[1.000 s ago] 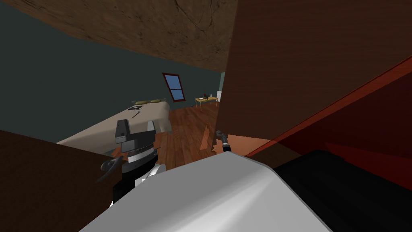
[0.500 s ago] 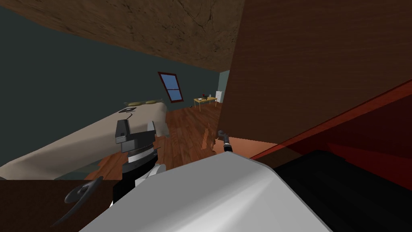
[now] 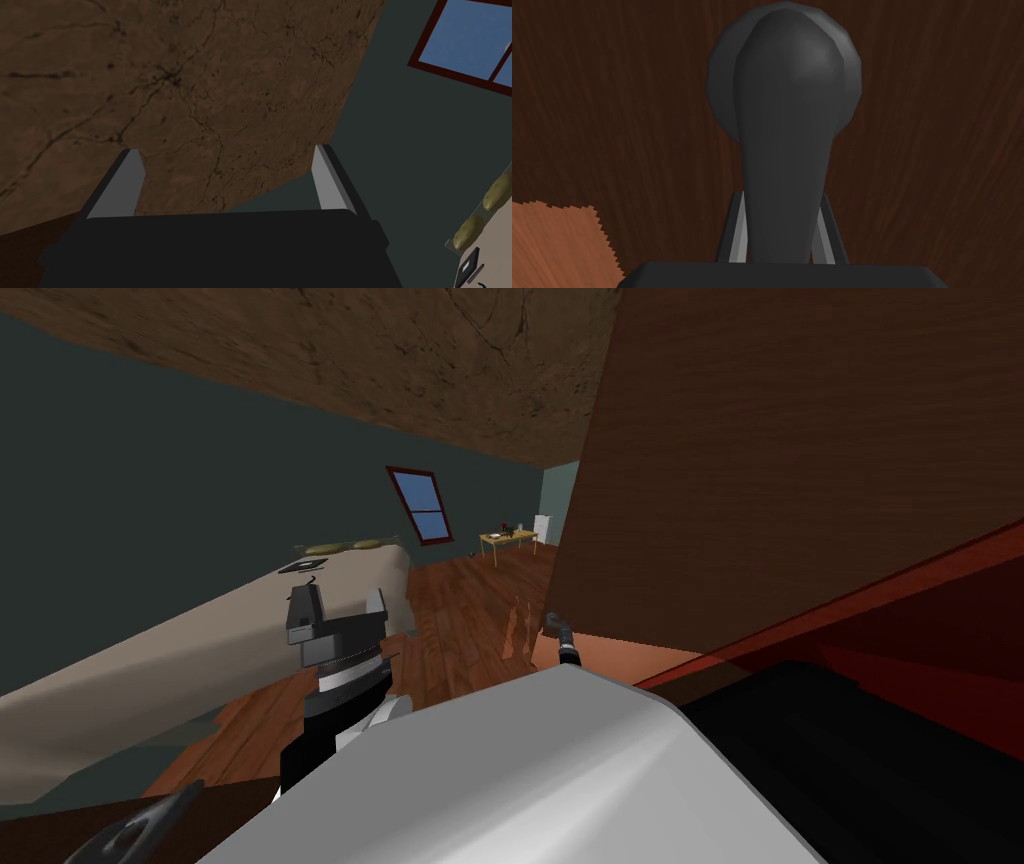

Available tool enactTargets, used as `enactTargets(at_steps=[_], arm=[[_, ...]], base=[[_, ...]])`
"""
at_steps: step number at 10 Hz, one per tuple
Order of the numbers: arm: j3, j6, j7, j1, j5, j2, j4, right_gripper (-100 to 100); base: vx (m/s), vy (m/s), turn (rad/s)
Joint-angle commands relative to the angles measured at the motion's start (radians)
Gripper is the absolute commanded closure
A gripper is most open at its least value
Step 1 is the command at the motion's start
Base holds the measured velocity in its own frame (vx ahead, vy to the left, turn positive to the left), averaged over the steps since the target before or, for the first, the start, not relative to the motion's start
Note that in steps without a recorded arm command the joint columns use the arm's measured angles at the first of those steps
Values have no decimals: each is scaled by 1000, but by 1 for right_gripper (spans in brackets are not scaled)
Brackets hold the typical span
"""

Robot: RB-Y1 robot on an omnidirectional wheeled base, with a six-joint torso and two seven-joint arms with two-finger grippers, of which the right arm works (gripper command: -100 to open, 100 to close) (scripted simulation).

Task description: Push the door open

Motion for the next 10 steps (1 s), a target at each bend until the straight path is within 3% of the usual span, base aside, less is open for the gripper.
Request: enactTargets(at_steps=[1,6,10], arm=[[-16,3,6,4,-9,-9,-20,100],[-61,1,21,5,-34,-5,-22,100],[-97,-1,34,6,-55,22,-23,100]], base=[[197,4,-35],[181,6,-44],[198,10,-58]])
